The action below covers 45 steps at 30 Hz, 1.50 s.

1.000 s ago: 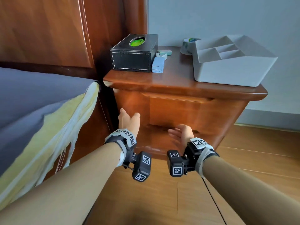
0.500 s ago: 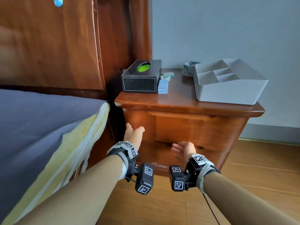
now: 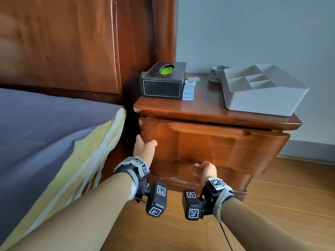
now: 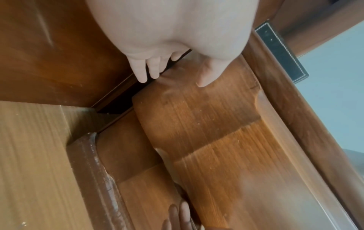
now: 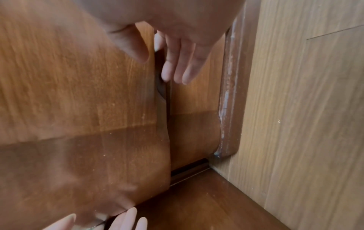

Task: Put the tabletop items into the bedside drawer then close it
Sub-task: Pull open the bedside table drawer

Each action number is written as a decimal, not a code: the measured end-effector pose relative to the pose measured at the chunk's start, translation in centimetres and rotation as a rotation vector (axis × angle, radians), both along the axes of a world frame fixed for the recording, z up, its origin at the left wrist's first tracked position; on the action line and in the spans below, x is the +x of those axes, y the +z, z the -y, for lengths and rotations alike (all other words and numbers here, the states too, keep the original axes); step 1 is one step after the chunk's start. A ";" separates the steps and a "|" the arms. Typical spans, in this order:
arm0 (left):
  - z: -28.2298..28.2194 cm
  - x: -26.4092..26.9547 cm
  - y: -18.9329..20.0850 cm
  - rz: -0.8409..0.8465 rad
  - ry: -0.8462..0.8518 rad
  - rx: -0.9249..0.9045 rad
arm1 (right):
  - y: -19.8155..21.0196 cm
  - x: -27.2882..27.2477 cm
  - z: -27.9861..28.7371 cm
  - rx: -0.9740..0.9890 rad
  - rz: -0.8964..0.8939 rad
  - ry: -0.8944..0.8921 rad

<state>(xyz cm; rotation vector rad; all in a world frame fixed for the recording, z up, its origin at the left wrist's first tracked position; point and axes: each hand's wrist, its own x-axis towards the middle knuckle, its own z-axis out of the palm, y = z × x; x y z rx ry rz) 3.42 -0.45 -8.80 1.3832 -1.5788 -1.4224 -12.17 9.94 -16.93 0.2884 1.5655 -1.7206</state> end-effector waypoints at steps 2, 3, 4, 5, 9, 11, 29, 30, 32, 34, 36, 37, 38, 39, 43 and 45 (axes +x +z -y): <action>-0.1 0.8 0.5 -0.017 0.013 0.007 | -0.3 0.3 -0.4 0.066 0.005 0.008; -0.2 1.2 0.8 -0.029 0.028 0.004 | -0.3 0.4 -0.6 0.101 0.005 0.028; -0.3 1.6 1.2 -0.036 0.039 0.007 | -0.3 0.6 -0.9 0.148 0.010 0.048; -0.4 1.8 1.1 -0.029 0.044 0.009 | -0.7 0.9 -1.0 0.194 0.013 0.069; -1.4 2.3 2.8 -0.018 0.065 -0.005 | -0.4 1.8 -2.0 0.176 -0.014 0.054; -2.0 2.5 3.5 -0.001 0.067 -0.017 | 0.2 2.6 -2.7 0.153 -0.026 0.049; -6.2 -0.5 7.8 0.540 -0.055 -0.450 | 9.0 1.1 -9.3 0.103 -0.409 0.442; -6.5 -0.8 7.9 0.632 -0.133 -0.485 | 10.2 0.8 -9.5 0.067 -0.489 0.469; -7.0 -1.5 7.9 0.804 -0.261 -0.530 | 12.9 0.3 -10.5 -0.057 -0.701 0.512; -7.1 -2.1 7.8 0.916 -0.310 -0.573 | 14.8 -0.8 -11.5 -0.030 -1.018 0.512; -7.0 -2.6 7.8 0.968 -0.314 -0.606 | 15.6 -2.5 -12.2 0.139 -1.315 0.562; -6.8 -2.8 7.9 0.991 -0.319 -0.615 | 15.9 -3.3 -12.3 0.242 -1.401 0.633; -6.6 -3.0 7.8 1.011 -0.333 -0.613 | 16.1 -3.7 -12.4 0.356 -1.432 0.732; -6.3 -3.1 7.9 1.030 -0.355 -0.604 | 16.0 -4.1 -12.2 0.493 -1.458 0.833; -5.3 -3.9 7.7 1.056 -0.452 -0.573 | 15.4 -4.5 -10.9 0.874 -1.593 1.007; -4.5 -4.3 7.4 1.069 -0.503 -0.591 | 15.1 -4.6 -10.2 0.909 -1.591 1.000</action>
